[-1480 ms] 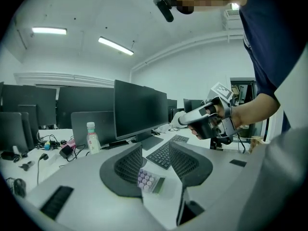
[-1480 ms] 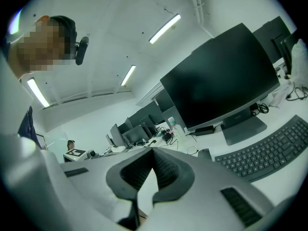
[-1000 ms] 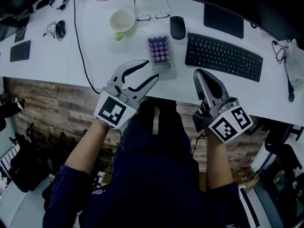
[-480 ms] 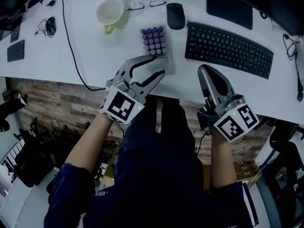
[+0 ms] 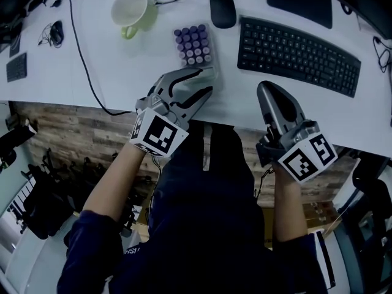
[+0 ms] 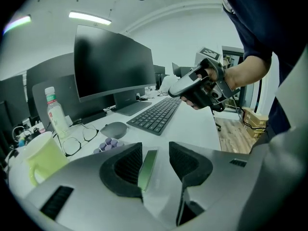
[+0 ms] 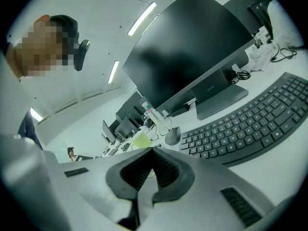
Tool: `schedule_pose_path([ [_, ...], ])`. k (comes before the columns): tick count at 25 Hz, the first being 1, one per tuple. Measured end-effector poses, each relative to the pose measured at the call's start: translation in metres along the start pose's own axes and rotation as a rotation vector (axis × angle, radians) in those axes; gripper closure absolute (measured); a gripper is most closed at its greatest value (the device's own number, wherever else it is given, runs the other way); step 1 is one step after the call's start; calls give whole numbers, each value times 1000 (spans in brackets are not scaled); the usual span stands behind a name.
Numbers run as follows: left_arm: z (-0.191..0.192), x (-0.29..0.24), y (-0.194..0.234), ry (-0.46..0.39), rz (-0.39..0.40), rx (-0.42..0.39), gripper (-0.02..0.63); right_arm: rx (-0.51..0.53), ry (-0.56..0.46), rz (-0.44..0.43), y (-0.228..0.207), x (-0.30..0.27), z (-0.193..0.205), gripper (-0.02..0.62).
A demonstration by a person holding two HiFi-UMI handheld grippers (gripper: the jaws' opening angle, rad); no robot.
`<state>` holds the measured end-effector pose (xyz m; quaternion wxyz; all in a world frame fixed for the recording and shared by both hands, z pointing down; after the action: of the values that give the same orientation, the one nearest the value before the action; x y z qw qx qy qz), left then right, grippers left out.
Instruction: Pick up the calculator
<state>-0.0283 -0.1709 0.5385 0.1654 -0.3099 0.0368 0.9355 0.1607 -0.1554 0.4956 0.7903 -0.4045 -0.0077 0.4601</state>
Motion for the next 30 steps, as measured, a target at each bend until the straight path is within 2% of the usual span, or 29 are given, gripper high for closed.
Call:
schedule_pose_path([
  [16, 13, -15, -11, 79, -33, -108, 416, -29, 13, 5, -12, 9, 24, 592],
  [30, 16, -22, -15, 145, -78, -220, 449, -38, 9, 4, -14, 15, 32, 594],
])
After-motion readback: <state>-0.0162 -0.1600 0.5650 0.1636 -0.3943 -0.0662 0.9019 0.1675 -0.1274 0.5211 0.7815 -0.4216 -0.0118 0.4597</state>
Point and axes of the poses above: the fingertips, and each gripper's own axes: x backward along the fingers, y to its left, z out of its underside, the point moved 6 cm from there along x, backward along the fingers, and after that the axes turned 3 degrees about z, right-handed, at the moved point
